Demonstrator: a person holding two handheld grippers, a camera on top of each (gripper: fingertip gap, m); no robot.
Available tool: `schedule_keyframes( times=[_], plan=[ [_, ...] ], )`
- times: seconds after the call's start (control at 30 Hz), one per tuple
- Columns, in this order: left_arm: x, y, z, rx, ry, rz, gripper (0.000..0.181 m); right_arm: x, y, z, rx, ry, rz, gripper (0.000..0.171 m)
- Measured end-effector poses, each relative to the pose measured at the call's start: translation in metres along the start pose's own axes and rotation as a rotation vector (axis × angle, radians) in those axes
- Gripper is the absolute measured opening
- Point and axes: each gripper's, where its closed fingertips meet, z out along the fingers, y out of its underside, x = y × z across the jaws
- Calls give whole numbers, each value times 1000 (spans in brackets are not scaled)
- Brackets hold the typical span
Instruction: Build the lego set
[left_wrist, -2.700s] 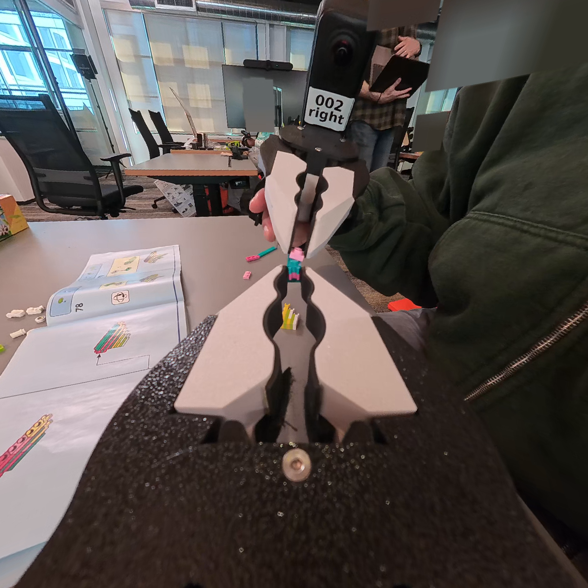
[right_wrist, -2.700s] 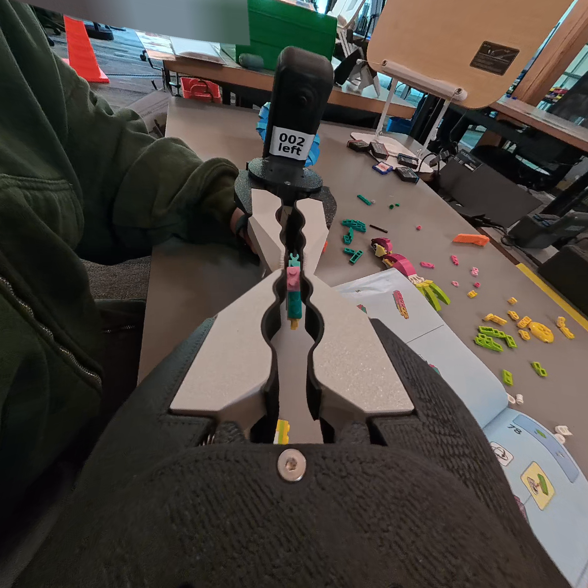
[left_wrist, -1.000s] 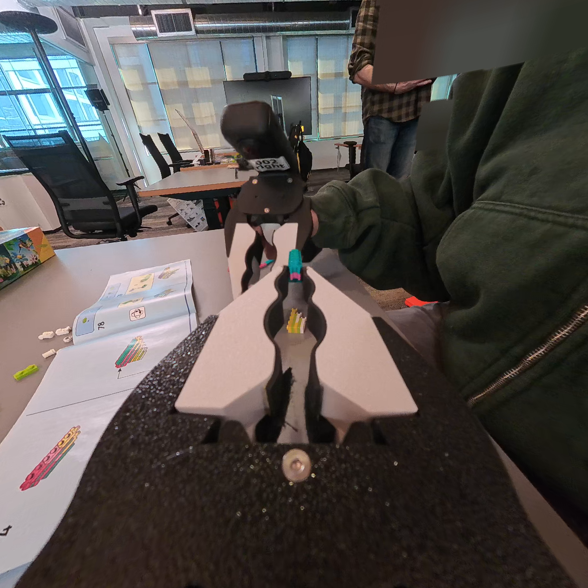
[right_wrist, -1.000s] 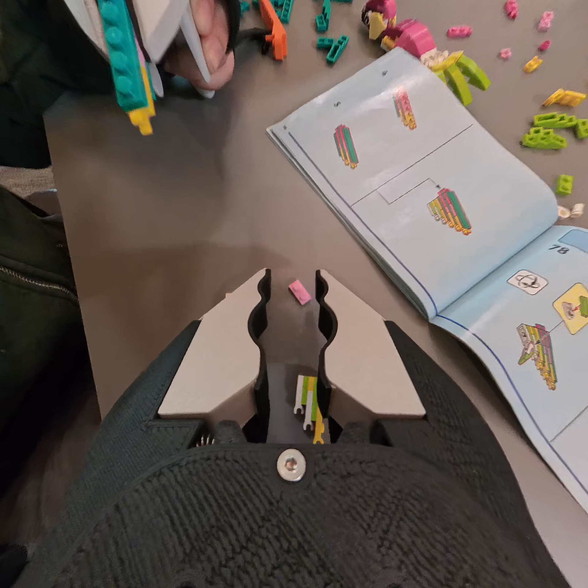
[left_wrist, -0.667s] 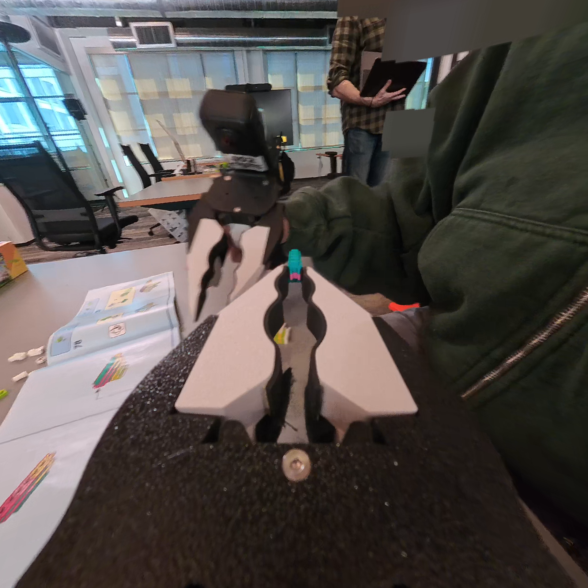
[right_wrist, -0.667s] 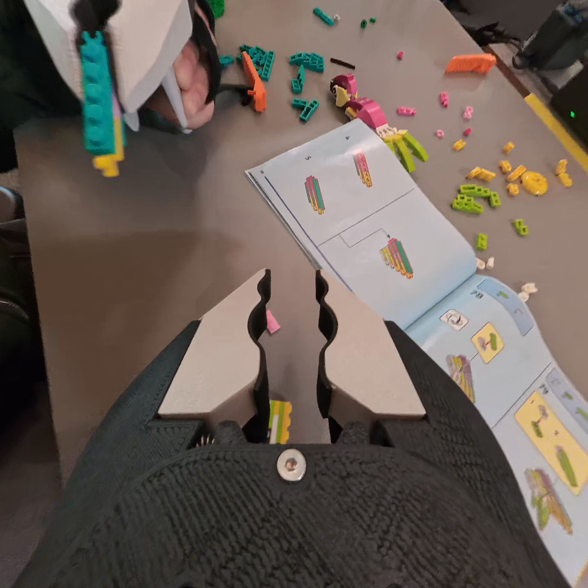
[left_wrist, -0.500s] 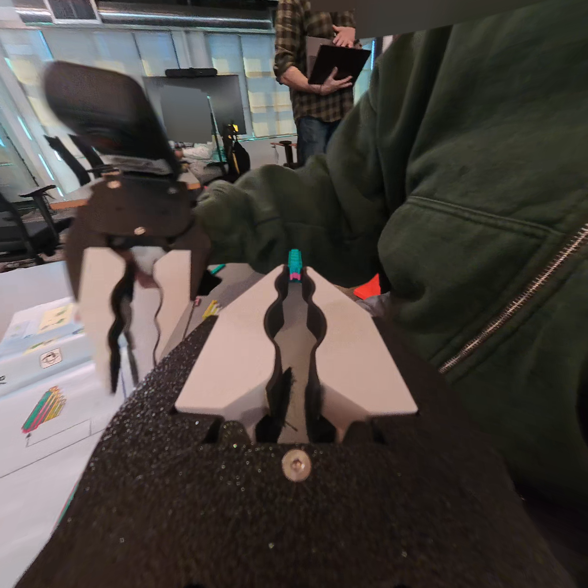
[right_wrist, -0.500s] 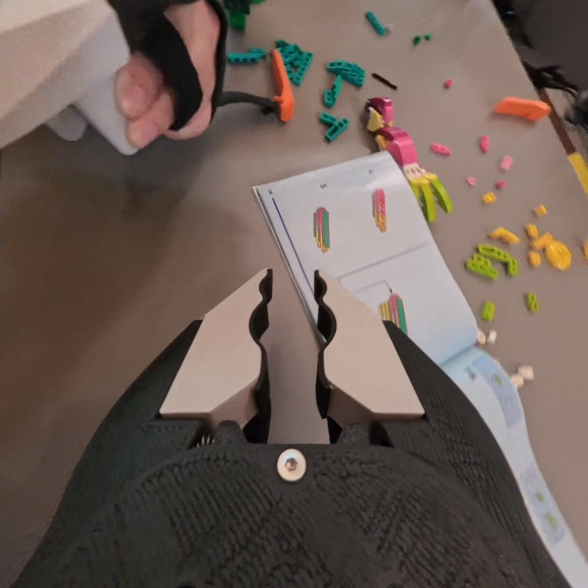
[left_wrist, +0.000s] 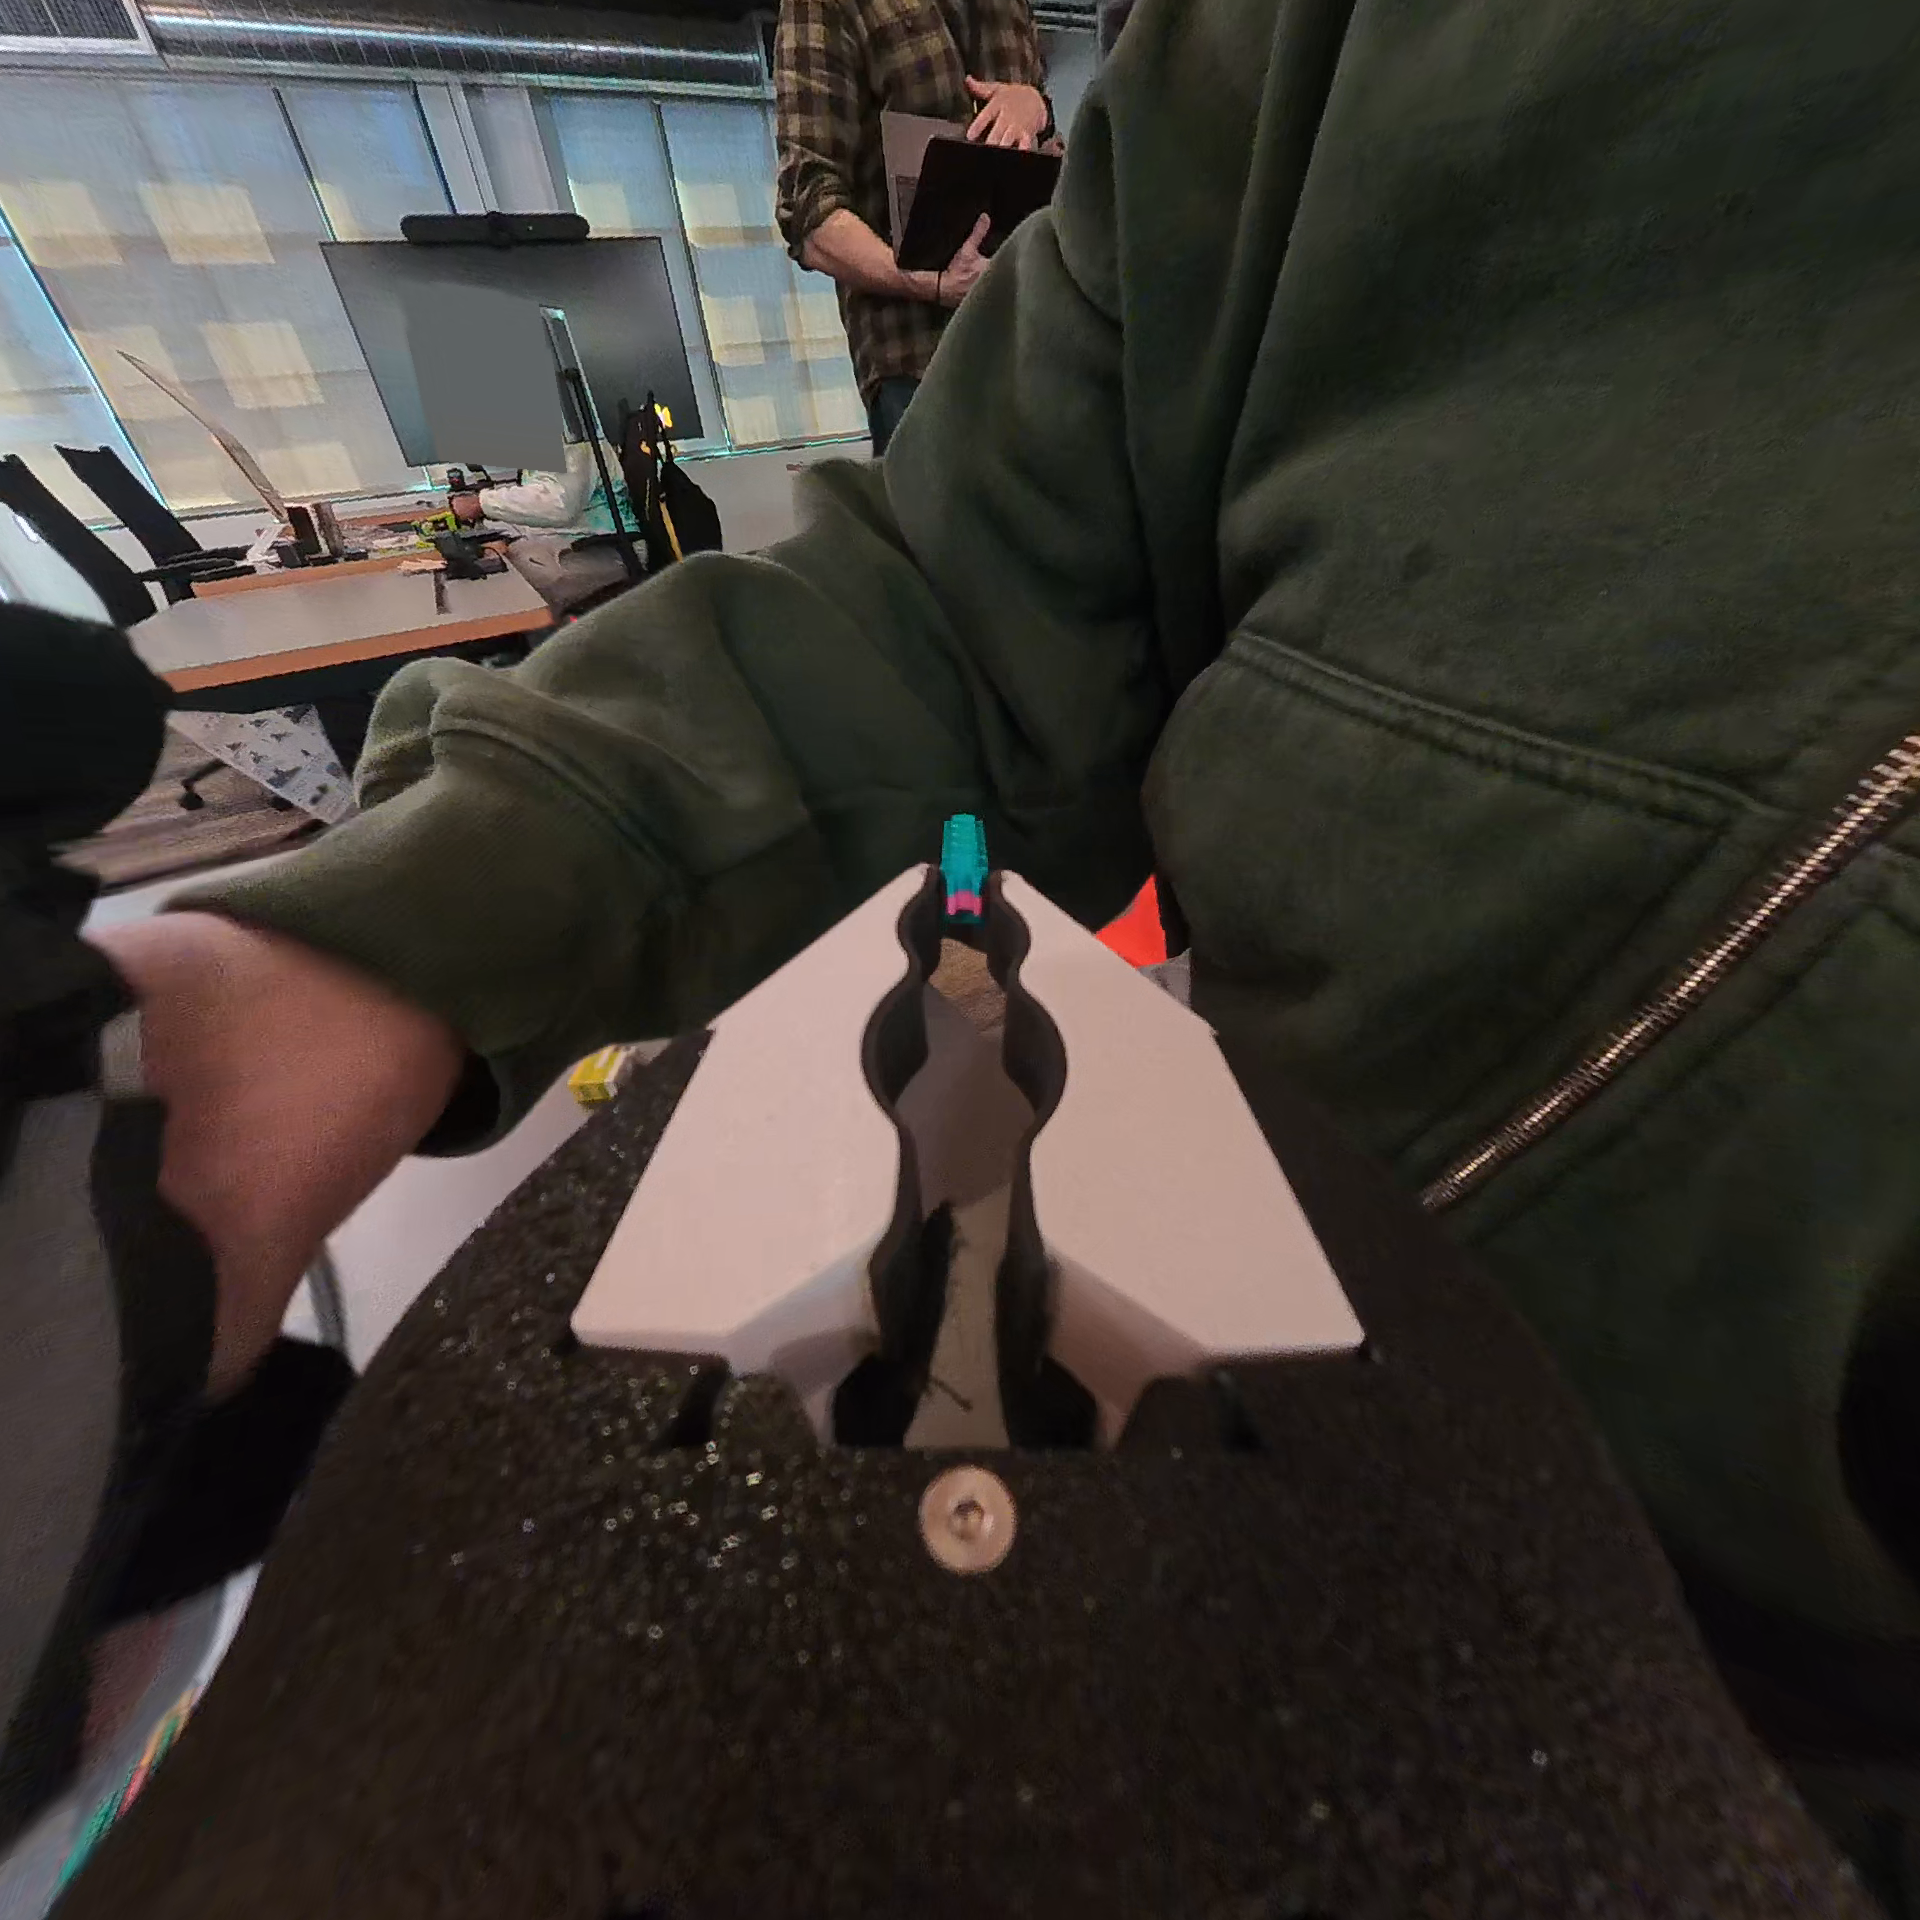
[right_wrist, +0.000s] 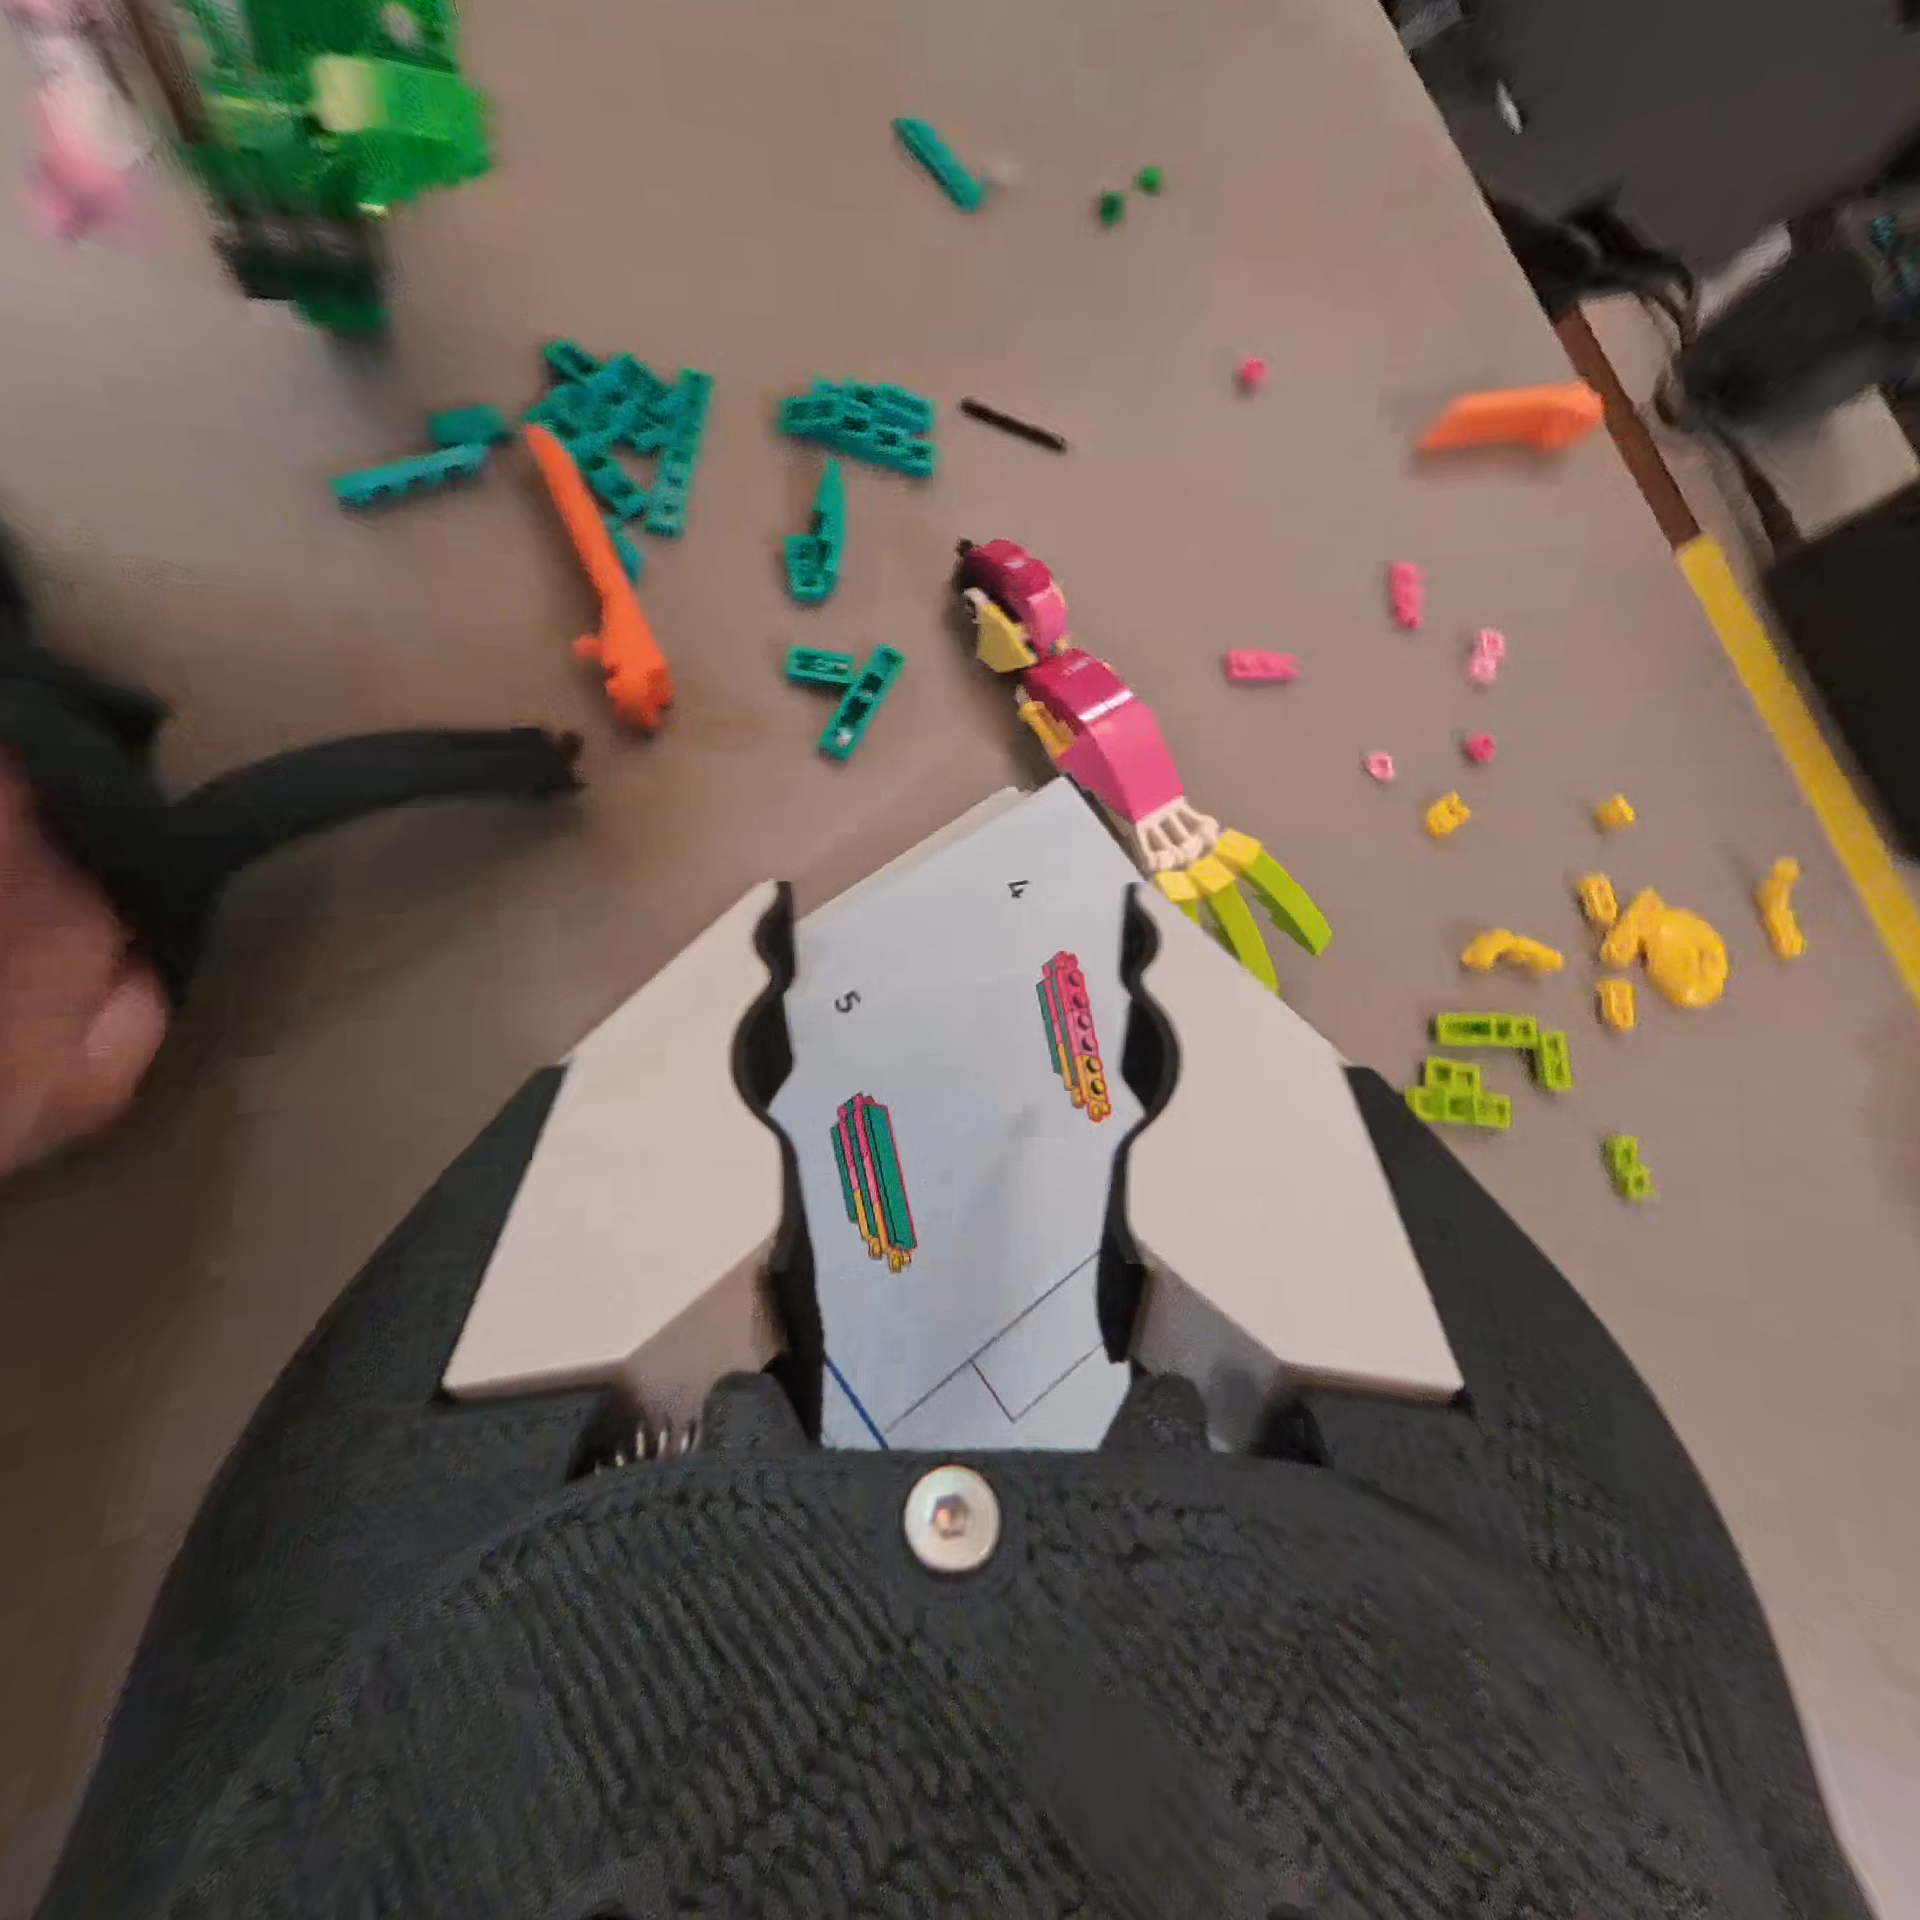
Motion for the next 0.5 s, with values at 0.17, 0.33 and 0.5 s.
schedule_keyframes(
  times=[0.17,0.33,0.5],
  plan=[
    [-1,1,0,-6,-2,-1,6,3,10,22,-114,115,2,84],
    [-2,-1,-2,1,-10,0,6,10,18,23,-176,175,-24,82],
    [-2,1,-1,-10,-6,-3,6,19,20,10,-178,220,-12,74]
  ],
)
